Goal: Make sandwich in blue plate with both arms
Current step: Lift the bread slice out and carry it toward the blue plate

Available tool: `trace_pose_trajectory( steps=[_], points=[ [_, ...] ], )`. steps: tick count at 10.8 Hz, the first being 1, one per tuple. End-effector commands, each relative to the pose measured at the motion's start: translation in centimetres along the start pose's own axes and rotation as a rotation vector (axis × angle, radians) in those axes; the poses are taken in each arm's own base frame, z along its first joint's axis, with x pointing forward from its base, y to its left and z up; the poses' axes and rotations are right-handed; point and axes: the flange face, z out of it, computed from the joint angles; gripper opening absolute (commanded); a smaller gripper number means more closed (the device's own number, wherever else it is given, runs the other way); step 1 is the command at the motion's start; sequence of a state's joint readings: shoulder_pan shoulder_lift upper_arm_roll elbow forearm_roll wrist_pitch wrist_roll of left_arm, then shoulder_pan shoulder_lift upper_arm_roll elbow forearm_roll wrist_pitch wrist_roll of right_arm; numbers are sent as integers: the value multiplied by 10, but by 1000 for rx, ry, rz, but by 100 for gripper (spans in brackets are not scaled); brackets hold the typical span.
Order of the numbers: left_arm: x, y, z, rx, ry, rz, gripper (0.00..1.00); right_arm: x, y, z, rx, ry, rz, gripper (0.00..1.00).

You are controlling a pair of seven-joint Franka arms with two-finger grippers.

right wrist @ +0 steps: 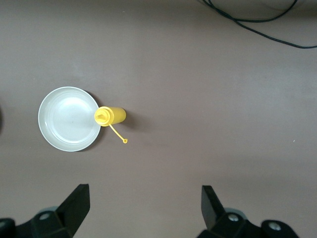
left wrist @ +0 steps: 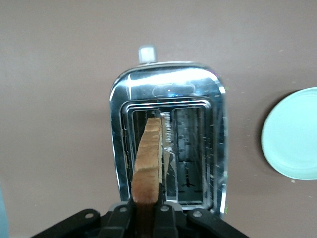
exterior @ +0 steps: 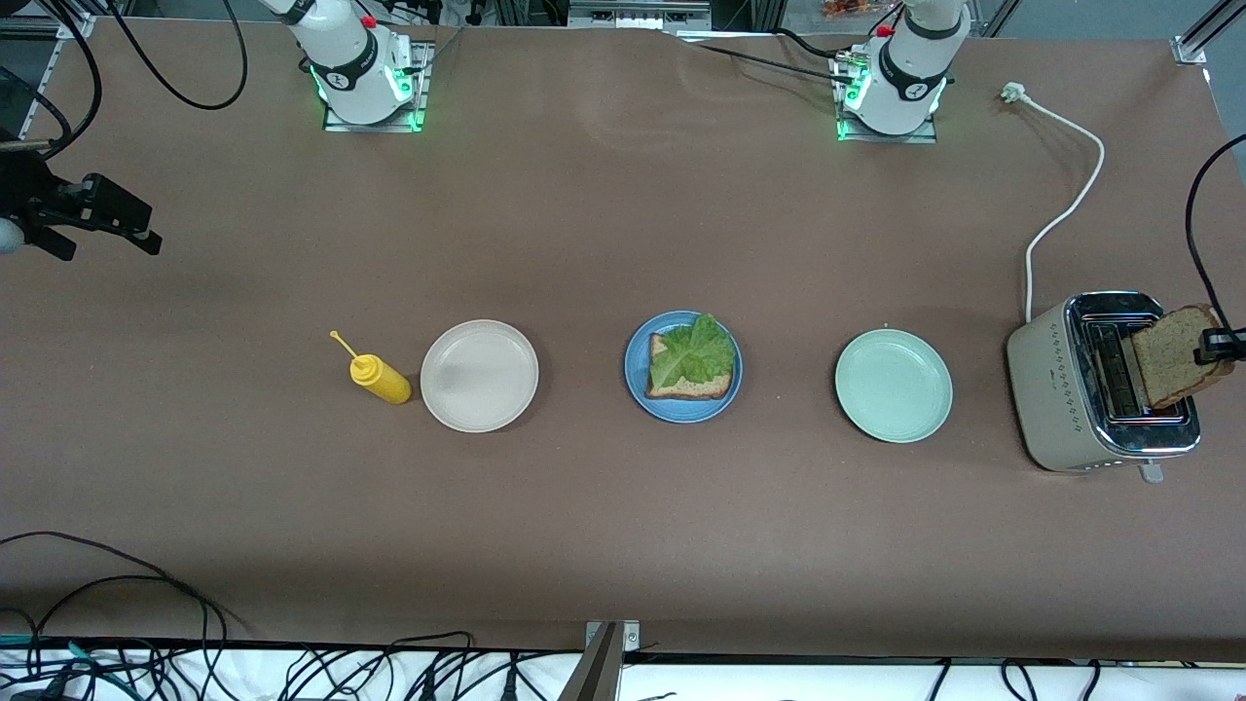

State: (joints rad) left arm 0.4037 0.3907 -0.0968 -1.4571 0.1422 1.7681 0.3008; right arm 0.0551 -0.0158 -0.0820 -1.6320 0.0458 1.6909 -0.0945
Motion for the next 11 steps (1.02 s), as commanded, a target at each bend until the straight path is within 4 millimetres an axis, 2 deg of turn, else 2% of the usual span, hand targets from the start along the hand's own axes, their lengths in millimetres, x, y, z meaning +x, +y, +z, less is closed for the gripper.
trace_pose_trajectory(
  steps=[1, 2, 3, 5, 6, 8, 9, 10, 11],
  points=[
    [3, 39, -63, 6, 29, 78, 0, -1, -2, -4, 16, -7, 13, 100],
    [7, 62, -77, -7, 35, 122, 0, 0, -3, -3, 18, -9, 13, 100],
    [13, 95, -87, -21, 51, 178, 0, 0, -4, -3, 18, -9, 10, 100],
    [19, 151, -98, -49, 75, 263, 0, 0, -4, -2, 18, -11, 11, 100],
    [20, 170, -95, -84, 68, 252, 0, 0, -4, -2, 18, -11, 11, 100],
    [20, 211, -93, -266, 46, 185, 0, 0, -3, -1, 18, -13, 12, 100],
    [19, 240, -94, -337, 35, 189, 0, 0, -3, 0, 18, -15, 12, 100],
    [21, 272, -85, -414, -2, 190, 0, 0, -3, 0, 18, -15, 12, 100],
    [24, 315, -72, -516, -58, 176, 0, 0, -4, 0, 18, -15, 11, 100]
  ],
)
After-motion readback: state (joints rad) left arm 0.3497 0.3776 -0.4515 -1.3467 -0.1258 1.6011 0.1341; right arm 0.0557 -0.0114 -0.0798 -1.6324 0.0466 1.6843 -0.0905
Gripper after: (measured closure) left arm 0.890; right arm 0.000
